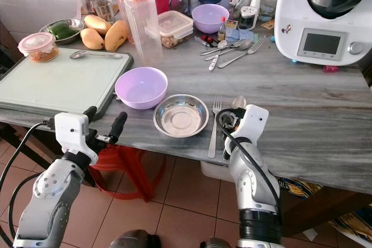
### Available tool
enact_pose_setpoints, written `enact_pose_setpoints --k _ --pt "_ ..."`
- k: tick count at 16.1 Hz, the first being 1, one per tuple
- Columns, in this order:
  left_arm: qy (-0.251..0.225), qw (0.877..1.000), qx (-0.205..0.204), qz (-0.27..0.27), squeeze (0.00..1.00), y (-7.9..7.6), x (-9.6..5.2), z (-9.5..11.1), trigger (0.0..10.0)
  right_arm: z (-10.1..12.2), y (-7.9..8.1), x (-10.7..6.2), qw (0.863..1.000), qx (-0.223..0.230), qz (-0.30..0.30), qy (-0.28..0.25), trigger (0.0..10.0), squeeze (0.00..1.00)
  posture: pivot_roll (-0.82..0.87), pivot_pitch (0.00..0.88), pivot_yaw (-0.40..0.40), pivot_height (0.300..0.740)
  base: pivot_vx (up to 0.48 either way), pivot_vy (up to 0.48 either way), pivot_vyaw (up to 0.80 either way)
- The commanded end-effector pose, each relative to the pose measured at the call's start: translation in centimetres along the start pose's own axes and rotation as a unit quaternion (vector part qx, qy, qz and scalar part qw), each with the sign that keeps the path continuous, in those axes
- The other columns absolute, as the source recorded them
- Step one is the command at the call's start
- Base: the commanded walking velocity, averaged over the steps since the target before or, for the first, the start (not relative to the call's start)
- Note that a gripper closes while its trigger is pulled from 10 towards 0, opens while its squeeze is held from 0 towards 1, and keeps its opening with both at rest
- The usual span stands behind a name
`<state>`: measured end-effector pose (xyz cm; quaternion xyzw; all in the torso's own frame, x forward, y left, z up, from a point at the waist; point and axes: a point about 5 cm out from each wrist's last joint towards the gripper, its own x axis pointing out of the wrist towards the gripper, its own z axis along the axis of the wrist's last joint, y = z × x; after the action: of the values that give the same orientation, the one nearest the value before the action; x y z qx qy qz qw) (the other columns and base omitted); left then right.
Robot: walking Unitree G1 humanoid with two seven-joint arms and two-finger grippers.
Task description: Setting the table
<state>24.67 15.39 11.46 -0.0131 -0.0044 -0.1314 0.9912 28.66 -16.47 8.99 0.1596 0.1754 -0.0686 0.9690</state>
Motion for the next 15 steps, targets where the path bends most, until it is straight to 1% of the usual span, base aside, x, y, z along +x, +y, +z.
enact_pose_setpoints --k 1,4,5,7,9,12,14,15 --pt "0.001 1.000 0.003 0.002 0.00 0.1 0.2 0.1 10.0 -1.9 -0.9 -0.3 0.999 -0.003 -0.018 0.047 10.0 0.90 0.03 0.016 0.062 0.740 0.000 0.000 0.00" --pt "0.002 1.000 0.002 0.002 0.00 0.1 0.2 0.1 10.0 -1.7 -1.4 -1.1 0.999 -0.012 -0.025 0.040 10.0 0.91 0.03 0.016 0.063 0.740 0.000 0.000 0.00" --pt "0.001 1.000 0.001 0.001 0.00 0.0 0.2 0.1 10.0 -1.6 -1.6 -1.4 0.999 -0.027 -0.032 0.031 10.0 0.90 0.03 0.018 0.062 0.740 0.000 0.000 0.00" --pt "0.001 1.000 0.000 0.000 0.00 0.0 0.3 0.0 10.0 -1.5 -2.1 -2.0 0.998 -0.025 -0.047 0.022 10.0 0.92 0.02 0.016 0.063 0.740 0.000 0.000 0.00" --pt "0.000 1.000 -0.001 0.000 0.00 -0.1 0.3 0.0 10.0 -1.1 -2.3 -2.8 0.998 -0.044 -0.044 0.008 10.0 0.93 0.02 0.015 0.063 0.740 0.000 0.000 0.00" --pt "-0.001 1.000 -0.002 -0.001 0.00 -0.1 0.4 0.0 10.0 -0.9 -2.5 -3.7 0.997 -0.059 -0.044 -0.006 10.0 0.93 0.01 0.015 0.064 0.740 0.000 0.000 0.00" --pt "-0.004 1.000 -0.003 -0.002 0.00 -0.2 0.5 0.1 10.0 -0.5 -2.6 -4.5 0.996 -0.075 -0.030 -0.030 10.0 0.98 0.01 0.015 0.063 0.740 0.000 0.000 0.00" --pt "-0.005 1.000 -0.003 -0.002 0.00 -0.2 0.6 0.2 10.0 -0.5 -2.4 -5.0 0.996 -0.082 -0.019 -0.035 10.0 0.99 0.01 0.015 0.063 0.740 0.000 0.000 0.00"
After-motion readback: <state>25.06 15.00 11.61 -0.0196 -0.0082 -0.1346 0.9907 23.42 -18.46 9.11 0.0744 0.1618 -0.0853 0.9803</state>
